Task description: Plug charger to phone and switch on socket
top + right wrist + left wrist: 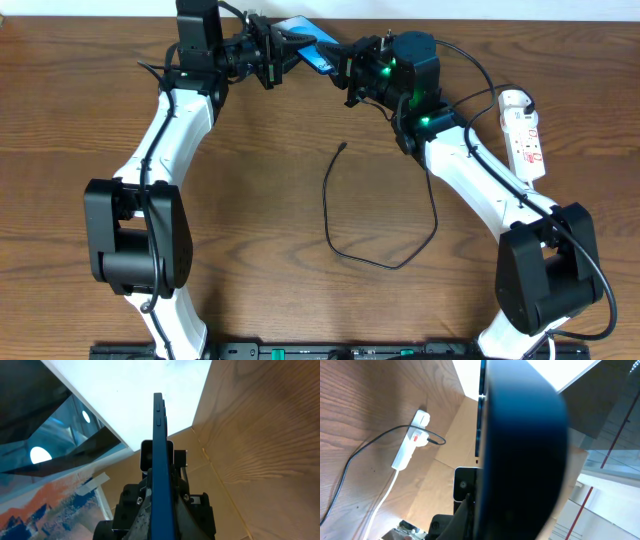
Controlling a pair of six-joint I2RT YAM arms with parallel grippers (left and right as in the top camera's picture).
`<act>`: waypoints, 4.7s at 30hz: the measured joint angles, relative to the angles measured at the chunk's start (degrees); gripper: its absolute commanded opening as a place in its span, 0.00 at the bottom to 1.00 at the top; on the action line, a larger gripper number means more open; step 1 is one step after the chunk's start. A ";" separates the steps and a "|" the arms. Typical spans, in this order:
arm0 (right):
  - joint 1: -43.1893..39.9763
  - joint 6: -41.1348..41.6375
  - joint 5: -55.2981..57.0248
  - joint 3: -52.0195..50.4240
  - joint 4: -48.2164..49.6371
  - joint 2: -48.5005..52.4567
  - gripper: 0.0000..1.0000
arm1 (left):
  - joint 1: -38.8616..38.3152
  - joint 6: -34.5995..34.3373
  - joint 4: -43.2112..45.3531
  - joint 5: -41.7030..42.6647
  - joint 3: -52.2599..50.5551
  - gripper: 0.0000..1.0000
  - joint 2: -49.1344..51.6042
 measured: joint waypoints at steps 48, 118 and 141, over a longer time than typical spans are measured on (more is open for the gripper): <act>-4.61 -25.40 -0.81 0.02 -14.23 -0.02 0.49 | 2.64 22.32 -6.91 0.04 0.00 0.07 0.00; -2.99 -56.13 -7.56 0.02 -33.44 17.66 0.01 | 8.92 53.64 -21.16 7.45 -0.52 0.08 0.02; -10.34 -83.82 -46.42 0.09 -27.58 5.16 0.01 | 8.92 40.94 3.98 18.05 -1.07 0.07 0.02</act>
